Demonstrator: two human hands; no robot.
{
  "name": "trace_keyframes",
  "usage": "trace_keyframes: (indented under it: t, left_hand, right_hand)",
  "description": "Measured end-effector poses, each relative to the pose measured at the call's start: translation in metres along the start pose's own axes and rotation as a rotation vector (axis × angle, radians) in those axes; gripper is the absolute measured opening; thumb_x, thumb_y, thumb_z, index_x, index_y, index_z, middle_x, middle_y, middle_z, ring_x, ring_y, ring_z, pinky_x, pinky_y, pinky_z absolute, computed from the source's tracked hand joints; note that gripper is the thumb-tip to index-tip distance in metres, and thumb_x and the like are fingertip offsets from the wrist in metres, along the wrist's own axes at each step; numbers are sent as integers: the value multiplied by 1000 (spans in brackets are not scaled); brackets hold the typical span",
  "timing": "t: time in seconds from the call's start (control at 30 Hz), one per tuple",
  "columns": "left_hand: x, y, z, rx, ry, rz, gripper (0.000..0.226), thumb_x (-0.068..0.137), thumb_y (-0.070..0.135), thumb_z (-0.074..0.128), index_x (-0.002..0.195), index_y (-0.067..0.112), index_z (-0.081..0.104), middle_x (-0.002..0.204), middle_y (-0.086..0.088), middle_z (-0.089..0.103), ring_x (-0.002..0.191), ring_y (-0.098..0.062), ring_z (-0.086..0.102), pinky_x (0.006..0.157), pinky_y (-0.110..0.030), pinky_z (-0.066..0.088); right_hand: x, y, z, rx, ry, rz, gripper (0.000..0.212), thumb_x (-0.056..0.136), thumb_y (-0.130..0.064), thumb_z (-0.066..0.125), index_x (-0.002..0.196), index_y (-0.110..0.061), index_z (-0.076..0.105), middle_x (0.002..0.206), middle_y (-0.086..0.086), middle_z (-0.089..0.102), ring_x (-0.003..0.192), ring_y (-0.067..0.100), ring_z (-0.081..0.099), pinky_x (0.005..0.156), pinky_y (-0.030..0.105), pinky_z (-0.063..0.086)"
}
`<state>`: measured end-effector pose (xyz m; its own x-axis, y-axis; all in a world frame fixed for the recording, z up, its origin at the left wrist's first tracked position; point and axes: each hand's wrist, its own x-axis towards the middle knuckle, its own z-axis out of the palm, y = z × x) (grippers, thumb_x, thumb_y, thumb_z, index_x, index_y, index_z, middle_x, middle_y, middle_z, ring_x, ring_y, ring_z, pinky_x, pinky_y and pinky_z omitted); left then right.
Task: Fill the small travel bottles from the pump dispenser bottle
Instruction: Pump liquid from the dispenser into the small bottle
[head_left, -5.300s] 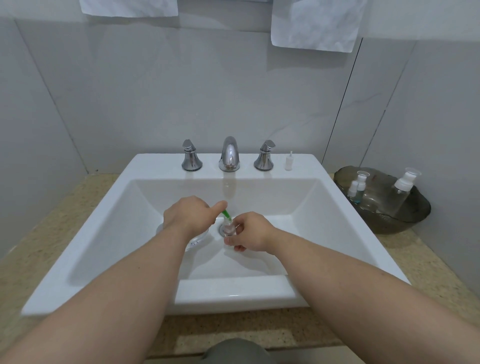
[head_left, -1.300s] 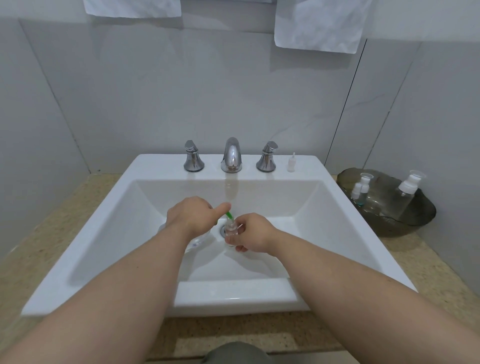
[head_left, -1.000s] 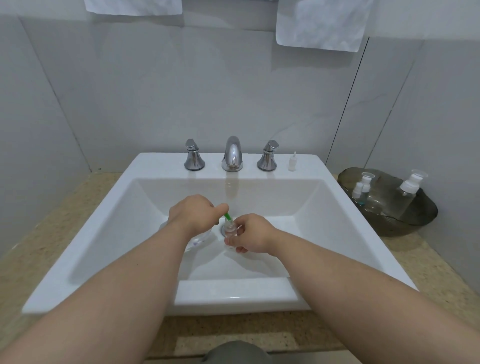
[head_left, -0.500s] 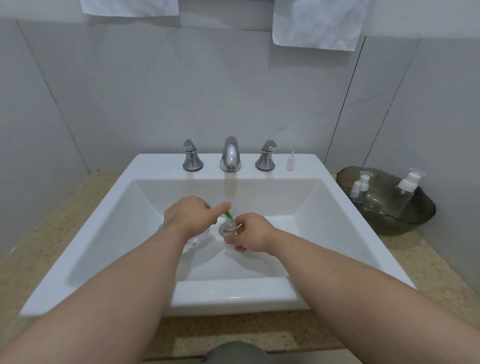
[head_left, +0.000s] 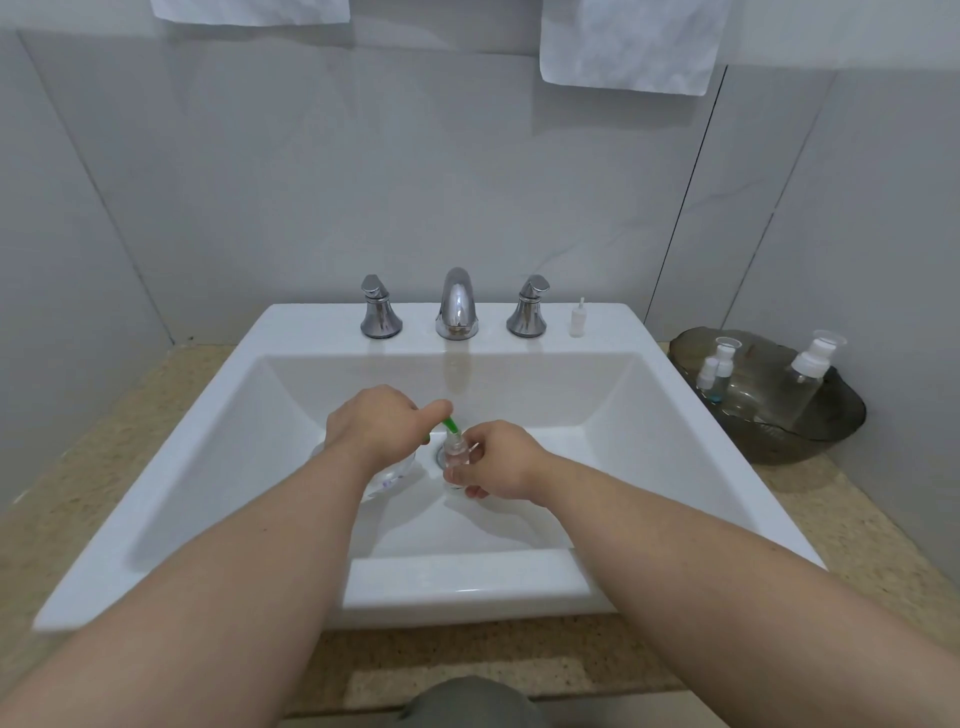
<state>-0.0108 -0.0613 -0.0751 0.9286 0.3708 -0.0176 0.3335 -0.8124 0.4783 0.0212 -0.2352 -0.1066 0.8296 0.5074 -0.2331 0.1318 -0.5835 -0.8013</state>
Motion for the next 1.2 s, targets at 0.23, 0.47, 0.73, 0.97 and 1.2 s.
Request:
trace_keyframes:
  t: [0.23, 0.47, 0.73, 0.97, 1.2]
  left_hand:
    - [2, -1, 1, 4, 1, 16, 50, 84, 55, 54, 62, 14, 72, 73, 3, 75, 74, -22, 65, 66, -30, 45]
    - [3, -2, 1, 6, -7, 26, 48, 83, 53, 54, 61, 15, 71, 78, 4, 77, 80, -22, 68, 75, -31, 51]
    - [-1, -4, -1, 8, 0, 27, 60, 87, 72, 53, 61, 22, 71, 65, 8, 65, 73, -16, 62, 66, -30, 41]
    - [-2, -3, -1, 8, -4, 20, 59, 87, 72, 52, 63, 23, 73, 68, 9, 67, 73, -14, 61, 66, -30, 41]
    - [0, -2, -1, 4, 1, 6, 56, 86, 68, 54, 61, 22, 72, 68, 6, 69, 73, -17, 63, 65, -30, 41]
  right_hand:
    - [-1, -1, 1, -5, -8, 3, 25, 91, -18, 77, 112, -9, 67, 82, 0, 64, 72, 22, 69, 86, 39, 62]
    - [-2, -2, 2, -24, -22, 1, 23, 91, -20, 77, 109, -11, 66, 84, -2, 59, 71, 21, 69, 83, 36, 61]
    - [-3, -2, -1, -24, -1, -2, 20, 92, -21, 77, 106, -15, 64, 80, -5, 59, 70, 18, 70, 75, 28, 59]
    - [-2, -2, -1, -25, -2, -5, 18, 92, -21, 76, 105, -15, 64, 80, -4, 60, 70, 18, 70, 76, 28, 58]
    - [-2, -2, -1, -13, -2, -14, 19, 91, -20, 77, 105, -14, 65, 82, -5, 59, 67, 16, 69, 75, 29, 61]
